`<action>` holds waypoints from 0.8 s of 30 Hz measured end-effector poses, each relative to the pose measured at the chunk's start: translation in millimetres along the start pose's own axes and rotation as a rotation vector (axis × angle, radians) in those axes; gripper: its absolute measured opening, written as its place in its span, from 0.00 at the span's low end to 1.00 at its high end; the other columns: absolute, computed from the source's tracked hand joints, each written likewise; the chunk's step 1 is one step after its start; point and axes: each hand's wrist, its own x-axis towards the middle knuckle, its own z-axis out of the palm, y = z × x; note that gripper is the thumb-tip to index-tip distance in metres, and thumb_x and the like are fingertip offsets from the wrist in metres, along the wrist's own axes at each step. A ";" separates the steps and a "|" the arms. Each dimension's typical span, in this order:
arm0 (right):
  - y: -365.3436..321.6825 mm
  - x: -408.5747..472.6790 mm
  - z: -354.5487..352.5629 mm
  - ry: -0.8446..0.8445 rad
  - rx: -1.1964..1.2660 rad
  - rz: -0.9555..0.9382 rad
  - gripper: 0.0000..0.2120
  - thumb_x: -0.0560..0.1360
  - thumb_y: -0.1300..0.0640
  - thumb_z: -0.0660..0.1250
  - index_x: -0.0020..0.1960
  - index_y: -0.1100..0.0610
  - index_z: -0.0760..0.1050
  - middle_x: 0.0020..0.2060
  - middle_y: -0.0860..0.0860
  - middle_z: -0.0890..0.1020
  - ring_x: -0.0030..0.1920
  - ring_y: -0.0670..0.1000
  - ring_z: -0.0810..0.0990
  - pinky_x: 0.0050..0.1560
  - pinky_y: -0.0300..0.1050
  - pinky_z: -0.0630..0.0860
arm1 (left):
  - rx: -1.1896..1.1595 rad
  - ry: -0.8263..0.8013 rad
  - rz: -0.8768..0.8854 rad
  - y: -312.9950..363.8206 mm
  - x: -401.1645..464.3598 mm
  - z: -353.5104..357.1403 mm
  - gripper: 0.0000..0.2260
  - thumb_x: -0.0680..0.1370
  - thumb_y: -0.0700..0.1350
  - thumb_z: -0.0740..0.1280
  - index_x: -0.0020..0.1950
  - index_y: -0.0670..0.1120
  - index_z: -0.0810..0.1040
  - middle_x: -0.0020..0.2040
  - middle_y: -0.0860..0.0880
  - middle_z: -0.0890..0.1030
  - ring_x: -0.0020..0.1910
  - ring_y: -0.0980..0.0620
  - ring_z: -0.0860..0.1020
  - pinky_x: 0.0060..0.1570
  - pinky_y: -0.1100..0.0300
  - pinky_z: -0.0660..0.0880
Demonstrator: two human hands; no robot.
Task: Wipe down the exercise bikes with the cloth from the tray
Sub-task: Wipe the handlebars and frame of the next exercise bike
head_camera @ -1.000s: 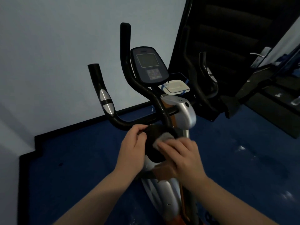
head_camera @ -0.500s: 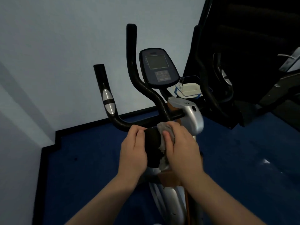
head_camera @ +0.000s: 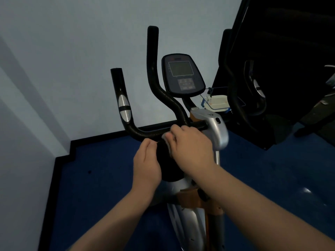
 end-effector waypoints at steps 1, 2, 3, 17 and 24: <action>-1.0 3.9 0.2 -0.011 -0.027 -0.030 0.15 0.81 0.45 0.51 0.52 0.52 0.73 0.43 0.50 0.79 0.45 0.51 0.76 0.39 0.46 0.68 | 0.009 0.005 -0.006 0.4 -0.7 -0.1 0.14 0.81 0.40 0.56 0.39 0.36 0.70 0.34 0.47 0.72 0.34 0.55 0.70 0.34 0.63 0.67; 1.8 2.5 -1.7 -0.023 -0.025 -0.055 0.15 0.81 0.45 0.52 0.54 0.51 0.73 0.44 0.50 0.78 0.46 0.51 0.76 0.39 0.46 0.68 | 0.017 0.003 -0.012 1.2 -0.9 -0.9 0.14 0.81 0.40 0.56 0.38 0.36 0.70 0.33 0.48 0.71 0.33 0.55 0.69 0.33 0.64 0.67; 7.7 -3.8 -4.4 -0.038 0.000 -0.069 0.15 0.81 0.45 0.52 0.57 0.51 0.73 0.45 0.50 0.78 0.46 0.52 0.76 0.39 0.46 0.70 | 0.023 -0.003 -0.015 2.2 -0.8 -1.7 0.14 0.81 0.41 0.56 0.37 0.38 0.70 0.33 0.49 0.71 0.33 0.56 0.69 0.32 0.65 0.67; -7.6 -72.9 20.8 0.202 0.754 0.433 0.05 0.80 0.47 0.52 0.55 0.39 0.62 0.43 0.40 0.77 0.43 0.38 0.78 0.41 0.36 0.73 | -0.016 -0.075 -0.097 6.6 -3.1 -2.9 0.17 0.82 0.44 0.54 0.48 0.33 0.75 0.41 0.44 0.76 0.40 0.55 0.74 0.43 0.61 0.71; 33.9 -56.4 -0.2 0.417 0.710 0.406 0.08 0.77 0.55 0.59 0.53 0.45 0.70 0.47 0.44 0.72 0.48 0.36 0.72 0.45 0.24 0.66 | 0.112 -0.162 -0.064 7.1 0.9 -15.3 0.13 0.82 0.44 0.56 0.46 0.43 0.78 0.41 0.46 0.80 0.38 0.57 0.75 0.41 0.62 0.71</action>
